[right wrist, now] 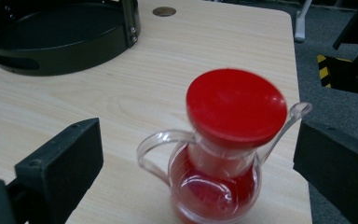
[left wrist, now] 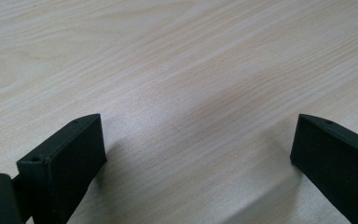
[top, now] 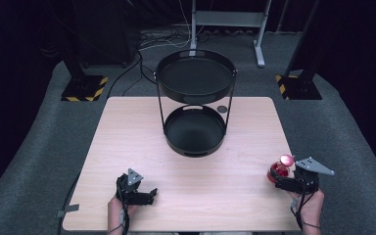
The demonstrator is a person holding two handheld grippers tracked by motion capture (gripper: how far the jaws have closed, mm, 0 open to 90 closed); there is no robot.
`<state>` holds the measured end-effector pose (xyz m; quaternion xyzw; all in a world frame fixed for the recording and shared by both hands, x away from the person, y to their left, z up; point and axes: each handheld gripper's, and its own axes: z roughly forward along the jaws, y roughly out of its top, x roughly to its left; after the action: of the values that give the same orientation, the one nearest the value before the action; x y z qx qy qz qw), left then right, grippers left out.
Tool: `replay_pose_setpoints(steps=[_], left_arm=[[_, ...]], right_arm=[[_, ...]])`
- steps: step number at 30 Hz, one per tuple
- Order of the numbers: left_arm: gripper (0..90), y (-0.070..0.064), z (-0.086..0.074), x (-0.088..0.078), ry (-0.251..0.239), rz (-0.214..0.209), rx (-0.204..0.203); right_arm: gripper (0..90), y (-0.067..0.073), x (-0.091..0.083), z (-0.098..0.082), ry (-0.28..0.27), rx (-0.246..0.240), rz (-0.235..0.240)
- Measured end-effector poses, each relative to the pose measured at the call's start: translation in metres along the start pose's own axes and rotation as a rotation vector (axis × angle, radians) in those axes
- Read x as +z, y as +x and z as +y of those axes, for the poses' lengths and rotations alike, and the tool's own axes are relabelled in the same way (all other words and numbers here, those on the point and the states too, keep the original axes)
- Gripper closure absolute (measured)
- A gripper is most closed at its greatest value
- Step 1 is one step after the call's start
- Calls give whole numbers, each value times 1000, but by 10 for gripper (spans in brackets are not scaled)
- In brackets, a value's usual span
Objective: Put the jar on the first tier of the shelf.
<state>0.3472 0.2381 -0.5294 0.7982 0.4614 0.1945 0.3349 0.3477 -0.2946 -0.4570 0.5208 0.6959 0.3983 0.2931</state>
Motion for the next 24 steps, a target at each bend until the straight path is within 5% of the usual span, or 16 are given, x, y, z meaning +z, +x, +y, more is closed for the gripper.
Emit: replay_pose_setpoints(steps=[12,24], left_arm=[[28,0,0,0,0,0,-1],[28,0,0,0,1,-1,-1]], right_arm=[[15,-9,15,12,3,22,10],[417,-10,14,11,-23,39,-4]])
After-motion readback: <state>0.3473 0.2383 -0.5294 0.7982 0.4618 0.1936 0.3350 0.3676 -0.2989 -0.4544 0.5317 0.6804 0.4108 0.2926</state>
